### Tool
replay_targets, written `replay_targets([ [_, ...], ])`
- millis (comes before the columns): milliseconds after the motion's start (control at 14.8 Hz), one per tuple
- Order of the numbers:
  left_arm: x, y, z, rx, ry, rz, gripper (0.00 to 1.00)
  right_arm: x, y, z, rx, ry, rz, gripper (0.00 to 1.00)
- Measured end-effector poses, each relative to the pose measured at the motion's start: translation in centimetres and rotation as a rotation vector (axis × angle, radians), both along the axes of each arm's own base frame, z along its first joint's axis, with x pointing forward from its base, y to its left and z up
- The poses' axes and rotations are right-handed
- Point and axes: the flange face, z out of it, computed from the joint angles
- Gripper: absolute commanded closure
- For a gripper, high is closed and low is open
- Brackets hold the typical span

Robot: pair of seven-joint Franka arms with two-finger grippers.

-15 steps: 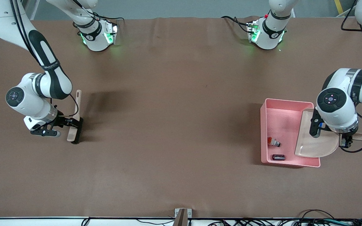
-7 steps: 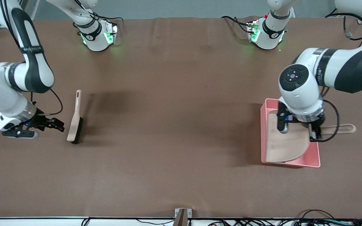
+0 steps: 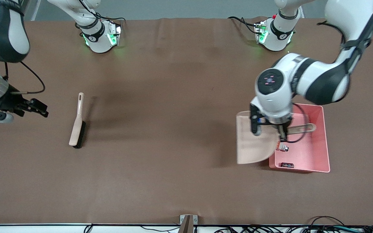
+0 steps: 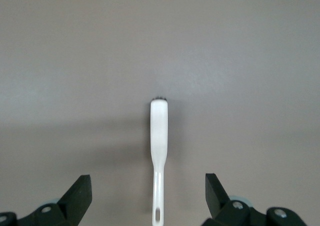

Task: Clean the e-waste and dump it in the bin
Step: 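Carry the empty dustpan back to the table with the left gripper, then lower the dustpan onto the table and open the left gripper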

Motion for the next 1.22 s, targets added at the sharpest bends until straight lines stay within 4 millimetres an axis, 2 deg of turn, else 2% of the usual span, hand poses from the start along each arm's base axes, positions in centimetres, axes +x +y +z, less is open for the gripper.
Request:
replay_targets([
  [203,-1.1,-4.6,-4.3,-0.066,0.035,-0.014,0.87,-0.1,-0.1,3.5,0.0,0.002,0.0,0.0],
  [406,-1.1,-6.0,-8.2,-0.142,0.045,0.063,0.87,-0.8,0.1,6.4,0.001,0.041,0.003,0.0],
  [541,-1.1,-6.4,-10.1,-0.174,0.053,0.091,0.87,-1.0,0.3,7.6,-0.008,0.044,0.009,0.0],
  [880,-1.5,-7.9,-13.0,-0.22,0.072,0.09,0.87,-0.9,0.6,8.1,-0.013,0.031,0.016,0.0],
  [1083,-2.1,-8.7,-14.6,-0.205,0.074,0.071,0.87,-0.6,1.6,10.7,-0.016,-0.027,0.033,0.0],
  [1218,-2.6,-9.2,-15.3,-0.196,0.065,0.041,0.87,-0.7,1.8,11.3,-0.016,-0.024,0.036,0.0],
])
